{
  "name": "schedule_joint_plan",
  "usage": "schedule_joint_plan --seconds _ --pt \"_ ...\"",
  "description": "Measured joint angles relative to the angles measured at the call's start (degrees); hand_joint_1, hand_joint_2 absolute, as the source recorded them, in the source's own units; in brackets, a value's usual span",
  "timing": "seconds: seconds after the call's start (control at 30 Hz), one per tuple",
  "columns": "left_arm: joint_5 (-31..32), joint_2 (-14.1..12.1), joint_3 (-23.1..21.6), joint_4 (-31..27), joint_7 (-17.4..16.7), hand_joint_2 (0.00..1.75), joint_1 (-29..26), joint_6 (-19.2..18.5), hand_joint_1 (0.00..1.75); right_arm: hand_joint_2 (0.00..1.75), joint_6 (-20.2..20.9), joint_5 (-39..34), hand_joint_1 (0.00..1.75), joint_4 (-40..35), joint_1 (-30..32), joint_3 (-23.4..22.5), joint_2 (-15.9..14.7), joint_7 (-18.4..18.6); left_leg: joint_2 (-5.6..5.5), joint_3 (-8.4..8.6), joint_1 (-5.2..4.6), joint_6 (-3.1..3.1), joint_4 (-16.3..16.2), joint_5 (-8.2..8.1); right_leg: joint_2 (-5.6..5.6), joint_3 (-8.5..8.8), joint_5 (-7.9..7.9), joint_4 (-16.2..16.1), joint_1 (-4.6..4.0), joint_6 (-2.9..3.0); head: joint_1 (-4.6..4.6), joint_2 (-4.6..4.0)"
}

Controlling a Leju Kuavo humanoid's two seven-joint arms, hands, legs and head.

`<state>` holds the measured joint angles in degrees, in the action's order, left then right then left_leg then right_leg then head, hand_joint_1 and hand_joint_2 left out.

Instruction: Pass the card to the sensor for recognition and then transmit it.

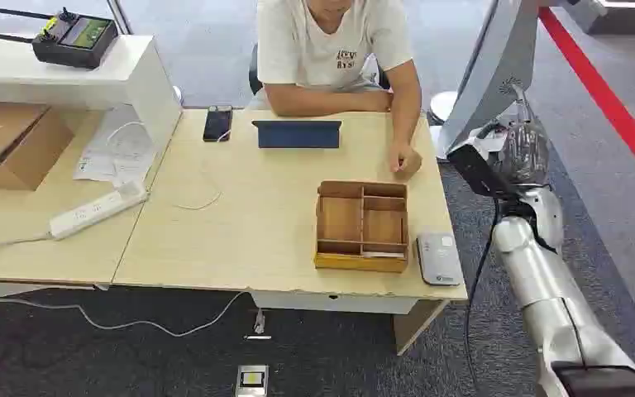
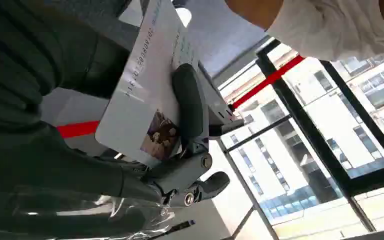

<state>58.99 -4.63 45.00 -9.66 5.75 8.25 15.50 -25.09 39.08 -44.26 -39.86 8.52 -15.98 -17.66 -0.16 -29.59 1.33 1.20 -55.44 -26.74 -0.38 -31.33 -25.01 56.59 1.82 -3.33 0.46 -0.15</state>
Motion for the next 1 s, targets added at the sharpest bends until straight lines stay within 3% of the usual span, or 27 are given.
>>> schedule_joint_plan --seconds 0.2,0.57,1.0 --pt "-0.63 0.07 0.09 0.02 -0.85 0.00 -0.02 0.02 0.00 1.75 4.45 -0.87 1.75 -0.31 2.34 0.28 -2.66 -0.02 -0.01 -0.01 0.00 -0.01 0.00 -0.02 0.00 0.00 -0.02 -0.02 0.00 -0.01 0.00 0.00" --pt "-1.05 -0.07 0.83 0.02 -1.49 0.00 -0.02 0.11 0.00 1.75 6.86 -1.07 1.75 -0.96 6.42 0.94 -6.95 0.68 0.00 -0.01 0.00 0.00 0.00 -0.03 0.00 0.00 -0.02 -0.01 0.00 -0.01 0.00 0.00" --pt "-1.22 -0.09 0.94 0.02 -0.66 0.00 0.02 0.13 0.00 1.75 13.48 1.16 1.75 -5.09 10.14 2.10 -8.87 4.74 0.00 -0.01 0.00 0.00 0.00 -0.03 0.00 0.01 -0.02 -0.01 0.00 -0.01 -0.02 0.00"
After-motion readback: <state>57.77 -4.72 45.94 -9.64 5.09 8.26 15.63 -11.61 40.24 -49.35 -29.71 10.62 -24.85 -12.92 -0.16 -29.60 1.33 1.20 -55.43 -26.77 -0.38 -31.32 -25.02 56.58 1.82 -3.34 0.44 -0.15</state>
